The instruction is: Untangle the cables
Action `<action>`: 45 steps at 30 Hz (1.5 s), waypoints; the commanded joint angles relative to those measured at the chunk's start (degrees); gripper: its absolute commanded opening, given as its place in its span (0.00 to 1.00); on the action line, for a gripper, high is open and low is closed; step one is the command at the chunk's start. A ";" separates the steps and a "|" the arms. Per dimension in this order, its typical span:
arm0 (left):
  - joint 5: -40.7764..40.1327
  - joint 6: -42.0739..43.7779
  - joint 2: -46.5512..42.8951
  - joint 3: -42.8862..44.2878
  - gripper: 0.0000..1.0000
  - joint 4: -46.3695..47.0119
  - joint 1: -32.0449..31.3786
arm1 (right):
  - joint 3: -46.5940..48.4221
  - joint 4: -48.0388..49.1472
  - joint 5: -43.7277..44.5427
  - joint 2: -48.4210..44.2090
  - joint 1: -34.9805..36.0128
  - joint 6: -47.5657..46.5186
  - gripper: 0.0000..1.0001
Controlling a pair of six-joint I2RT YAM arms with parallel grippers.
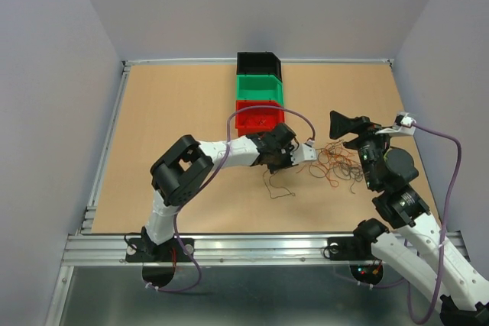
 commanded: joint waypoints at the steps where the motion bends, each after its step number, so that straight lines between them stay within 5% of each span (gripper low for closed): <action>1: 6.45 2.66 -2.76 0.65 0.00 -3.57 -0.30 | -0.02 2.31 0.08 -0.26 0.00 -0.81 0.99; 17: 20.09 1.70 -12.96 -1.28 0.00 -2.08 6.12 | 0.33 2.31 -1.85 2.19 0.08 -1.34 1.00; 18: 17.91 1.44 -12.88 -1.11 0.12 -2.69 6.12 | 0.59 2.23 -2.11 2.72 0.00 -1.16 1.00; 20: 15.18 1.08 -11.83 0.12 0.97 -4.70 6.12 | 0.77 2.23 -2.64 3.60 0.08 -0.99 1.00; 24: 11.65 1.35 -10.95 0.74 0.99 -10.94 5.85 | 0.95 2.23 -3.52 4.40 0.08 -1.08 1.00; 38: 8.40 -0.85 0.38 6.10 0.99 -19.65 3.30 | 0.86 2.23 -3.52 4.31 -0.01 -1.34 1.00; 40: 5.33 -1.11 3.19 6.89 0.79 -19.22 3.48 | 0.86 2.23 -3.52 4.31 0.08 -1.25 1.00; 43: 5.49 -1.64 5.14 8.99 0.00 -20.18 5.14 | 0.86 2.23 -3.70 4.13 0.00 -1.34 1.00; 45: 8.20 -0.77 3.48 8.92 0.00 -19.92 5.76 | 0.86 2.23 -3.61 3.96 0.00 -1.34 1.00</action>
